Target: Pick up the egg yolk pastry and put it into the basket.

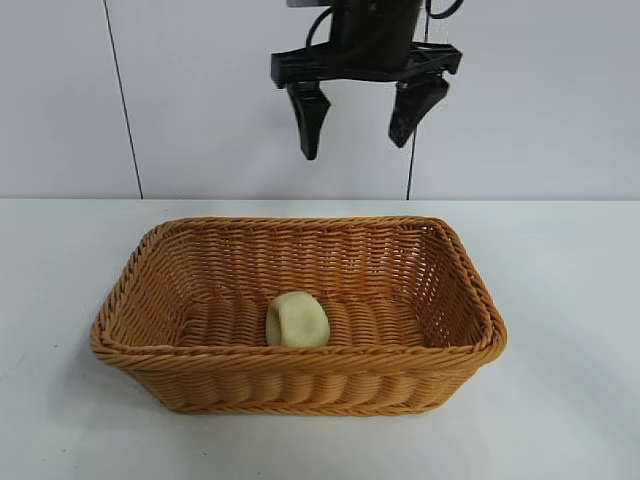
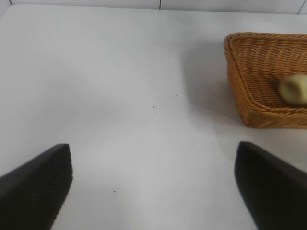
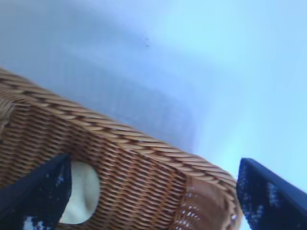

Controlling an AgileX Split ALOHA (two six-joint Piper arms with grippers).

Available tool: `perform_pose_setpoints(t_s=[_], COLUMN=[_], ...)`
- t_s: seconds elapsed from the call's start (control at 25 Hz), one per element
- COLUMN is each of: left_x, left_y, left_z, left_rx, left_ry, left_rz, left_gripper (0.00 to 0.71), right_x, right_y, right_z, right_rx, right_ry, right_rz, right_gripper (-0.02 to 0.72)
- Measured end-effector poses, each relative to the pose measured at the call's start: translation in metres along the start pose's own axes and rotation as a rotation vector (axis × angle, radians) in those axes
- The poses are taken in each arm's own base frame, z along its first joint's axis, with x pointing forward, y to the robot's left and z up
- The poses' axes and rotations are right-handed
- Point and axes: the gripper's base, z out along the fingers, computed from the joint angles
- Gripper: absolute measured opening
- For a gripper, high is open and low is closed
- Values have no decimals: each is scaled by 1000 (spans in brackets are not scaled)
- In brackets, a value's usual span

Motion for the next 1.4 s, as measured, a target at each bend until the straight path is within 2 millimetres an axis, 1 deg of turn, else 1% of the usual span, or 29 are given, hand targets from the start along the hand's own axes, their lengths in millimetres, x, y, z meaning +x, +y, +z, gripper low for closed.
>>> perform_pose_setpoints(t_s=[0.04,0.2,0.28,0.44,0.56,0.68,0.8,0.88,1.0,1.08,1.16,1.24,1.4], left_x=[0,0,0,0,0,0,0,0,0,0,0,0,0], left_y=[0,0,0,0,0,0,0,0,0,0,0,0,0], left_z=[0,0,0,0,0,0,0,0,0,0,0,0,0], left_rx=[0,0,0,0,0,0,0,0,0,0,0,0,0], left_ry=[0,0,0,0,0,0,0,0,0,0,0,0,0], left_rz=[0,0,0,0,0,0,0,0,0,0,0,0,0], left_gripper=[664,664,664,664,664,664,664,664,664,664,664,664,664], right_x=[-2,-6,-5,1,7,12,14,16,28,41,55,74,115], right_y=[-11,-72,-104,-158,-186,-203,-209,-207,-202,-194,-183,-171,-147], right_z=[0,2,1,-1,-3,-4,-5,-4,-4,-5,-13,-19,-40], right_rx=[8,49,74,112,132,144,147,144,133,120,95,76,60], right_ry=[0,-1,-1,-1,3,6,8,17,56,97,125,167,216], right_rz=[23,144,208,308,362,399,411,410,409,408,396,373,334], right_gripper=[670,670,670,670,670,670,670,670,670,670,670,670,670])
